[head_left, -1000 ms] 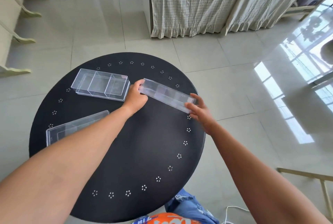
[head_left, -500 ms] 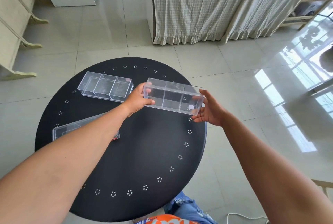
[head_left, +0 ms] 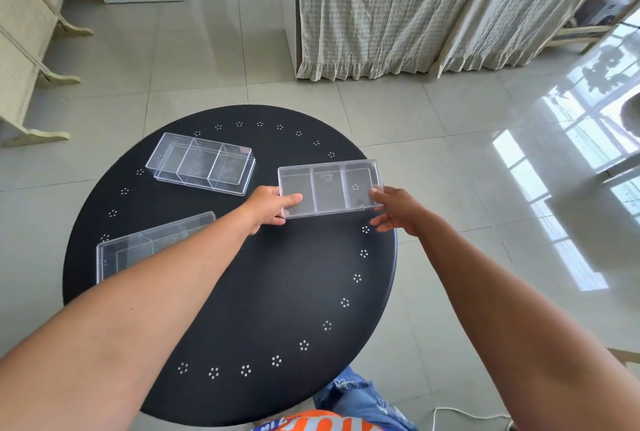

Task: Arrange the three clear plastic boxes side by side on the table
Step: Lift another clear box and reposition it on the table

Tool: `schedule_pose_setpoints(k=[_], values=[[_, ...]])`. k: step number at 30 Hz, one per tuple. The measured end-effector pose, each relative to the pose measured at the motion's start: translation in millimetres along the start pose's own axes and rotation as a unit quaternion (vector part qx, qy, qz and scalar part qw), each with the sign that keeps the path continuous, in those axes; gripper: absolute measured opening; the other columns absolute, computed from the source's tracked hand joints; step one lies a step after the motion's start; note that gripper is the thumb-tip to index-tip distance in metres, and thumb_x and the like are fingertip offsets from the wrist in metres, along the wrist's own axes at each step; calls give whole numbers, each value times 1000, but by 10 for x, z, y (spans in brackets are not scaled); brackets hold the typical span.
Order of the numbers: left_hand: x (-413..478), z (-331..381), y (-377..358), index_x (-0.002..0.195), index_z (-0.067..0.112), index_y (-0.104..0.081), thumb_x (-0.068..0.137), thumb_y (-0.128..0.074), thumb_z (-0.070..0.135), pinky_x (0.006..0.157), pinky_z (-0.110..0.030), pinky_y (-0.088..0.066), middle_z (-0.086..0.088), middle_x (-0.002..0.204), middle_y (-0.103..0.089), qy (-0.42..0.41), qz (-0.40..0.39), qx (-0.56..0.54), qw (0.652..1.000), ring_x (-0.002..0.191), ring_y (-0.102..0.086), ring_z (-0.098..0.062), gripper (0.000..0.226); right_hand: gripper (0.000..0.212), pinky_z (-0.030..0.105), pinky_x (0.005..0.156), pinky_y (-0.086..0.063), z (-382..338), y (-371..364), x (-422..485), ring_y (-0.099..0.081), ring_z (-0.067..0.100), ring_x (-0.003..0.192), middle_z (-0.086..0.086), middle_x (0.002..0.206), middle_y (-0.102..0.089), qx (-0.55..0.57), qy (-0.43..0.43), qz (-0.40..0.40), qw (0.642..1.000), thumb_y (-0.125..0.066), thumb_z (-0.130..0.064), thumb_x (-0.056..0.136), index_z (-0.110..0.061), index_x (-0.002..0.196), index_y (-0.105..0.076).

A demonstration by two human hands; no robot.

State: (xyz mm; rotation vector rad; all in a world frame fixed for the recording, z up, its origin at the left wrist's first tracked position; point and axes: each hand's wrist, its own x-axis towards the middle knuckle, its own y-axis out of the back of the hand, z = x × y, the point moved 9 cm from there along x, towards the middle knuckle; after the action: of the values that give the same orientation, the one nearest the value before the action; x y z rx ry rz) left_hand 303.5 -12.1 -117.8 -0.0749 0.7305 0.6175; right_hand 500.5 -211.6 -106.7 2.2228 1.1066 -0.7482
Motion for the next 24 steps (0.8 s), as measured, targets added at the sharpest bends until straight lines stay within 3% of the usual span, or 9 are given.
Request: schedule_pose_setpoints(k=[2, 5, 7, 10, 13, 15, 17, 19, 24], values=[[4, -13, 12, 126, 5, -60, 80, -77, 31, 85, -33, -55, -4, 103, -66, 15, 36, -6, 999, 89, -64, -25, 56, 44, 39, 69, -59, 17, -5, 70, -63, 26, 72, 15, 104, -58, 15, 0, 24, 1000, -56, -34, 99, -9, 134, -52], [-5, -66, 56, 138, 0, -44, 77, -81, 31, 72, -29, -56, -10, 106, -57, 51, 105, -5, 993, 88, -65, -29, 78, 47, 38, 69, -61, 53, 5, 156, -66, 26, 78, 12, 97, -63, 31, -12, 57, 998, -61, -31, 96, 0, 131, -55], [15, -81, 72, 137, -2, -44, 74, -83, 30, 81, -36, -58, -12, 106, -57, 51, 129, -3, 990, 86, -66, -29, 80, 45, 39, 67, -63, 59, 9, 195, -70, 27, 75, 7, 86, -65, 35, -20, 73, 997, -63, -30, 94, -1, 127, -58], [31, -75, 80, 132, -2, -49, 74, -82, 30, 87, -40, -57, -8, 93, -60, 52, 151, 7, 987, 77, -64, -26, 74, 39, 47, 75, -62, 59, 56, 229, -73, 29, 73, 4, 76, -66, 40, -23, 114, 992, -68, -30, 90, -5, 120, -63], [4, -38, 53, 128, 1, -52, 78, -78, 29, 77, -33, -57, -2, 82, -56, 62, 159, 22, 985, 70, -64, -23, 64, 40, 38, 59, -60, 68, 91, 267, -70, 25, 64, 4, 76, -66, 55, -16, 143, 988, -70, -28, 89, -4, 120, -63], [-8, -27, 27, 119, 1, -55, 81, -76, 23, 72, -33, -56, -4, 88, -56, 73, 158, 30, 984, 77, -66, -26, 49, 38, 35, 57, -60, 89, 104, 288, -68, 23, 60, 4, 74, -66, 53, -12, 156, 986, -69, -28, 89, -5, 120, -65], [-12, -27, 23, 105, 3, -55, 82, -75, 17, 72, -33, -57, -9, 100, -55, 81, 164, 37, 982, 87, -66, -31, 33, 34, 40, 66, -63, 113, 118, 294, -69, 24, 62, 4, 71, -67, 52, -9, 169, 984, -65, -27, 91, -8, 120, -67], [-5, -31, 42, 96, 5, -53, 82, -74, 15, 77, -37, -59, -10, 98, -55, 76, 176, 41, 980, 76, -62, -27, 27, 29, 43, 73, -63, 137, 124, 288, -70, 24, 65, 3, 69, -68, 50, -10, 179, 983, -62, -25, 94, -12, 119, -68], [39, -54, 89, 102, 10, -55, 81, -74, 13, 66, -32, -57, -9, 96, -57, 63, 191, 32, 979, 61, -55, -20, 28, 26, 28, 56, -61, 121, 111, 245, -69, 17, 64, 2, 74, -68, 38, -4, 188, 981, -58, -22, 97, -12, 120, -66]])
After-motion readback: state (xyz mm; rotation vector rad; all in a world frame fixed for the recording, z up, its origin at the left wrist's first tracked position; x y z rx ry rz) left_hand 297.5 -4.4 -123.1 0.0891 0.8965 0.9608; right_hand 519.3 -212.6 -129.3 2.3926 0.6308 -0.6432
